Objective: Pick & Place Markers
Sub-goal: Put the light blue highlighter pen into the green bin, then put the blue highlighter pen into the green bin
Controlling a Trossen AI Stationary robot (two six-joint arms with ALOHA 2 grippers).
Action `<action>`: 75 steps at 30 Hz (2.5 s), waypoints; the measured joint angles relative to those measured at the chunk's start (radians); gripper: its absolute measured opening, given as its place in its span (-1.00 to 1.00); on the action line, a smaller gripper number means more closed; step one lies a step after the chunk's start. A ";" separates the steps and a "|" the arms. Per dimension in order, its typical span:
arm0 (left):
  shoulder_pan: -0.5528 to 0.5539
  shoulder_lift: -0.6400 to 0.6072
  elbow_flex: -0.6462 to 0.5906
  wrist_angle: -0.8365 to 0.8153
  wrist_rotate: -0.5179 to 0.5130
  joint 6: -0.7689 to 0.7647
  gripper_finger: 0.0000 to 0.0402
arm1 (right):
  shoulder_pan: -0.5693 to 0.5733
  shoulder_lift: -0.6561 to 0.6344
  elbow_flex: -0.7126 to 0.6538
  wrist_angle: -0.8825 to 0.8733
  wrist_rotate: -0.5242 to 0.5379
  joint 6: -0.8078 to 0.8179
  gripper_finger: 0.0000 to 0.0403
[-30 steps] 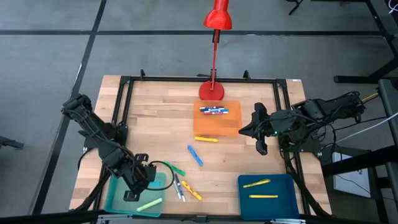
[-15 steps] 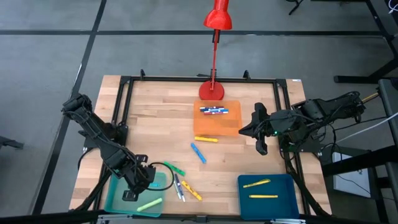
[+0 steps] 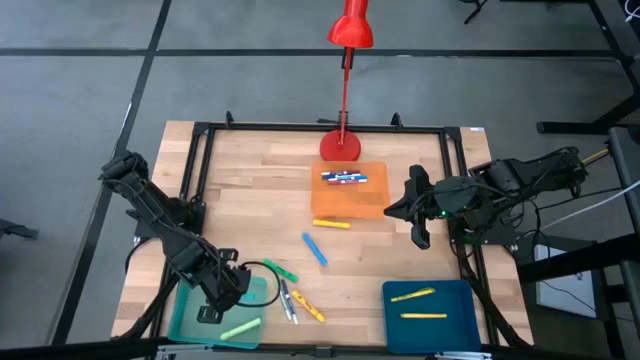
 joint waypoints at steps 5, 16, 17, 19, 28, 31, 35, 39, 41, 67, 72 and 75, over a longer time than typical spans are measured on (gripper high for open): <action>0.000 0.057 0.000 0.002 0.001 -0.002 -0.71 | 0.000 0.000 0.000 0.000 0.000 0.019 -0.90; -0.063 0.165 0.000 0.017 -0.006 0.031 -0.71 | 0.000 0.000 0.000 0.000 0.000 0.021 -0.90; -0.072 0.173 0.000 0.016 -0.008 0.030 -0.71 | 0.000 0.000 0.000 0.000 0.000 0.019 -0.90; -0.091 0.181 -0.009 0.025 -0.012 0.024 -0.71 | 0.000 0.000 0.000 0.000 0.000 0.018 -0.90; -0.113 0.176 -0.124 0.115 0.012 -0.061 -0.71 | 0.000 0.000 0.000 0.000 0.000 0.017 -0.90; -0.113 0.176 -0.131 0.124 0.009 -0.078 -0.60 | 0.000 0.000 0.000 0.000 0.000 0.021 -0.90; -0.113 0.176 -0.132 0.120 0.006 -0.080 -0.41 | 0.000 0.000 0.000 0.000 -0.001 0.022 -0.90; -0.112 0.176 -0.132 0.118 0.012 -0.086 -0.26 | 0.000 0.000 0.000 0.000 -0.001 0.021 -0.90; -0.105 0.176 -0.126 0.108 0.039 -0.087 -0.19 | 0.000 0.000 0.000 0.000 -0.001 0.021 -0.90; 0.240 0.120 0.137 -0.058 -0.190 0.322 -0.04 | 0.000 0.000 0.000 0.000 0.000 0.025 -0.90; 0.349 0.120 0.137 -0.008 -0.179 0.461 -0.04 | 0.000 0.000 0.000 0.000 0.000 0.034 -0.90; 0.408 0.121 0.137 0.044 -0.180 0.553 -0.04 | 0.000 0.000 0.000 0.000 0.000 0.043 -0.90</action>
